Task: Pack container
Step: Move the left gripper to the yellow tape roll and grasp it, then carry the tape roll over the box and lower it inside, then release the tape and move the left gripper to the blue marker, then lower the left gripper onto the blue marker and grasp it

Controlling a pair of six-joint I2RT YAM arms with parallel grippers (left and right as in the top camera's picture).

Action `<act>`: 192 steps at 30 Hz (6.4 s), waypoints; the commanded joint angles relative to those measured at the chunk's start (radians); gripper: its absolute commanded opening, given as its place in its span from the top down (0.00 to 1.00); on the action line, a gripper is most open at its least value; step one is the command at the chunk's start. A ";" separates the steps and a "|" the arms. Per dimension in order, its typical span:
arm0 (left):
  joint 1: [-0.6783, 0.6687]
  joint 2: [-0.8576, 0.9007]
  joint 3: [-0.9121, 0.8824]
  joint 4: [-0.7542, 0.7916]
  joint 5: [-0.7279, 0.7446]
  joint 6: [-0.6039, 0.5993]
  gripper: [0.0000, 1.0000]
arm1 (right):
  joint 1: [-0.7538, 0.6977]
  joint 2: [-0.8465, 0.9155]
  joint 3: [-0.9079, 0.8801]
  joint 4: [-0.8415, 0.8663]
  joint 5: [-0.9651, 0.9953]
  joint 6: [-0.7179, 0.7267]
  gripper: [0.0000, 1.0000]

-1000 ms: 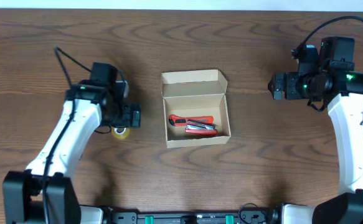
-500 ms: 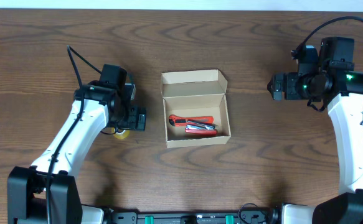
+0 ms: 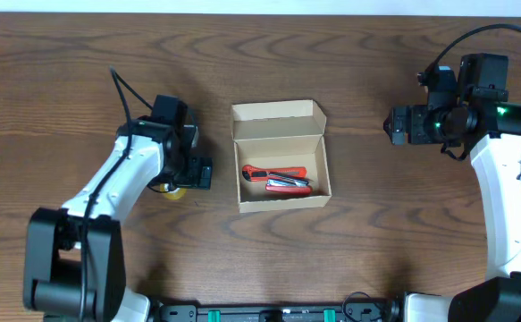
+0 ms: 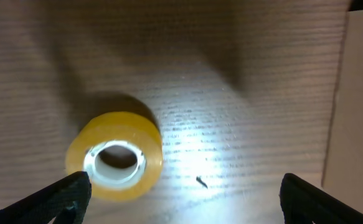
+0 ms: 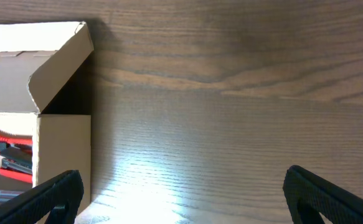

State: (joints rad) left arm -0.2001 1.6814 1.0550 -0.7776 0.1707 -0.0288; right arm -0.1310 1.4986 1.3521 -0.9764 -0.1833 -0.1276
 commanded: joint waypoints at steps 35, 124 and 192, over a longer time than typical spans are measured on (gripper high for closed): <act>-0.062 0.071 -0.148 0.135 0.006 -0.005 0.94 | -0.006 0.005 0.001 -0.012 -0.008 -0.009 0.01; 0.010 -0.089 0.642 -0.455 -0.161 0.203 0.05 | -0.008 0.005 0.001 -0.015 0.023 -0.019 0.01; 0.482 -0.002 -0.201 0.164 0.039 0.137 0.05 | -0.008 0.005 0.001 -0.027 0.022 -0.019 0.01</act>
State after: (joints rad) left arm 0.2779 1.6718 0.8761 -0.6235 0.1963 0.0910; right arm -0.1310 1.4986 1.3518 -1.0027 -0.1631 -0.1364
